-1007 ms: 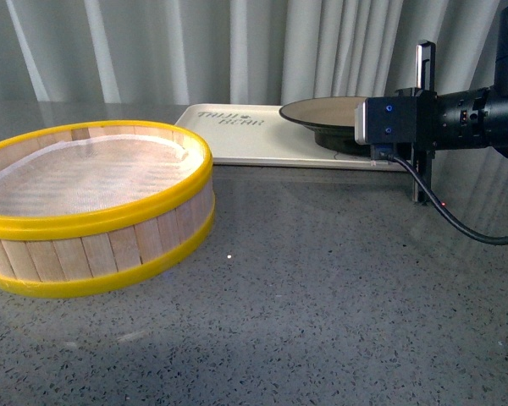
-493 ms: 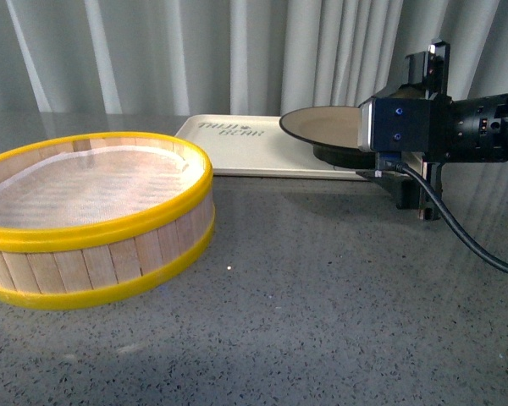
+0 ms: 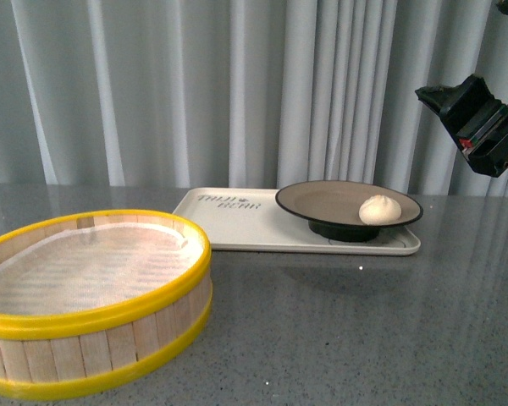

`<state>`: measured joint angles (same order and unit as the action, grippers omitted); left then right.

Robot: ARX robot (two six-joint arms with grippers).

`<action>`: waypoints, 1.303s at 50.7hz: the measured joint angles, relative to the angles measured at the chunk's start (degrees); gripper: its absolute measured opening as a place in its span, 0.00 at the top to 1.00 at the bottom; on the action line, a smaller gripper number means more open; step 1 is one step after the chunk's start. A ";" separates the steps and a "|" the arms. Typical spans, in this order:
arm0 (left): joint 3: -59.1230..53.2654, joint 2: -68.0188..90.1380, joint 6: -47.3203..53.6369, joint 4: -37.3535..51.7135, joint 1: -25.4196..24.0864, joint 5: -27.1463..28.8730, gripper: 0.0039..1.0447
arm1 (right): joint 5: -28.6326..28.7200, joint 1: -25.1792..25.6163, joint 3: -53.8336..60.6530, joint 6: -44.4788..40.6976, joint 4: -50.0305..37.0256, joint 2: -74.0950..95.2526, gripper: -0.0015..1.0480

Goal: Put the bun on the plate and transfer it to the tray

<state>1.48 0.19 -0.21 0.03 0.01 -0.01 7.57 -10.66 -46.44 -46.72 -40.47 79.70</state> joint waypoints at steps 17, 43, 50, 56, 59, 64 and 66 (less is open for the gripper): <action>0.00 0.02 0.02 0.00 0.00 0.02 0.06 | -16.44 1.81 14.95 41.03 1.16 -9.16 0.53; 0.00 0.00 0.00 0.00 0.00 0.04 0.06 | -10.78 6.95 34.60 45.92 -1.81 -25.00 0.98; 0.00 0.00 0.00 0.00 0.00 0.07 0.06 | -7.89 10.08 37.35 45.94 -0.68 -28.94 0.98; 0.00 0.00 0.00 0.00 0.00 0.02 0.06 | -7.85 10.56 39.21 46.05 0.72 -32.20 0.98; 0.00 0.00 0.00 0.00 0.00 0.04 0.06 | -7.67 10.56 40.22 46.05 1.81 -34.14 0.98; 0.00 0.00 0.00 0.00 0.00 0.04 0.06 | -7.67 10.56 41.68 46.05 3.93 -37.73 0.98; 0.00 0.00 0.00 0.00 0.00 0.04 0.06 | -7.67 10.56 41.99 46.05 4.61 -38.71 0.98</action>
<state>1.48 0.19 -0.21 0.03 0.01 0.03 -0.10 -0.10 -4.45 -0.67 -35.86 40.99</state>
